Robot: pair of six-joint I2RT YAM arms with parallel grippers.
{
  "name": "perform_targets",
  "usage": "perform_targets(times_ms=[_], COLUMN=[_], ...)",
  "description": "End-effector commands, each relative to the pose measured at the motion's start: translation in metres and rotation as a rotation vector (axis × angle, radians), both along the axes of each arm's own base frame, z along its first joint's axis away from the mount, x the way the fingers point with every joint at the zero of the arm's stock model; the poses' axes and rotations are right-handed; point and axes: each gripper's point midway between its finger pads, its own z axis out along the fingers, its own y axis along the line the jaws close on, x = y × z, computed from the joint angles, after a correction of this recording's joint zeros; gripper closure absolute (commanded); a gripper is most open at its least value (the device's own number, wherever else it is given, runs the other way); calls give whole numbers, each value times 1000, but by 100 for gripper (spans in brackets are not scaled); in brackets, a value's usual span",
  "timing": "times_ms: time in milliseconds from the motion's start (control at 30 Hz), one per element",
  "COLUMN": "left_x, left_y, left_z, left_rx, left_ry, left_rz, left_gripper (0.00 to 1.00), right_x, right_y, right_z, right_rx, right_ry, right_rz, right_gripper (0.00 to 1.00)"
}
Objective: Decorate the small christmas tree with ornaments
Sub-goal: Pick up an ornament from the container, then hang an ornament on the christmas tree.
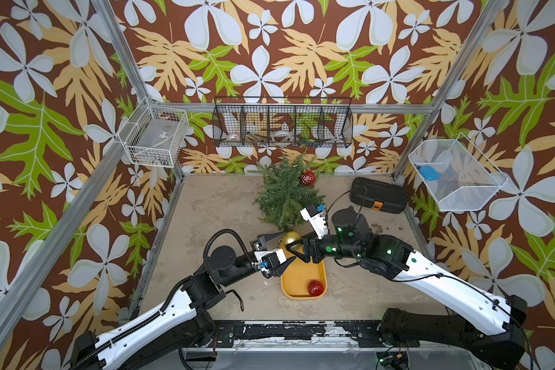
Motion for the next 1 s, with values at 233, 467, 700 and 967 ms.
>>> perform_targets(times_ms=[233, 467, 700, 967], left_x=[-13, -19, -35, -40], left_y=[12, 29, 49, 34], left_z=[19, 48, 86, 110], left_rx=[-130, -306, -464, -391], left_ry=[-41, 27, 91, 161], left_rz=[-20, -12, -57, -122], left_gripper=[18, 18, 20, 20], right_x=[5, 1, -18, -43], right_y=[-21, -41, -52, -62], right_z=[9, 31, 68, 102], right_rx=[-40, -59, 5, 69], right_ry=[-104, -257, -464, -742], right_rz=[-60, -50, 41, 158], right_gripper=[41, 41, 41, 42])
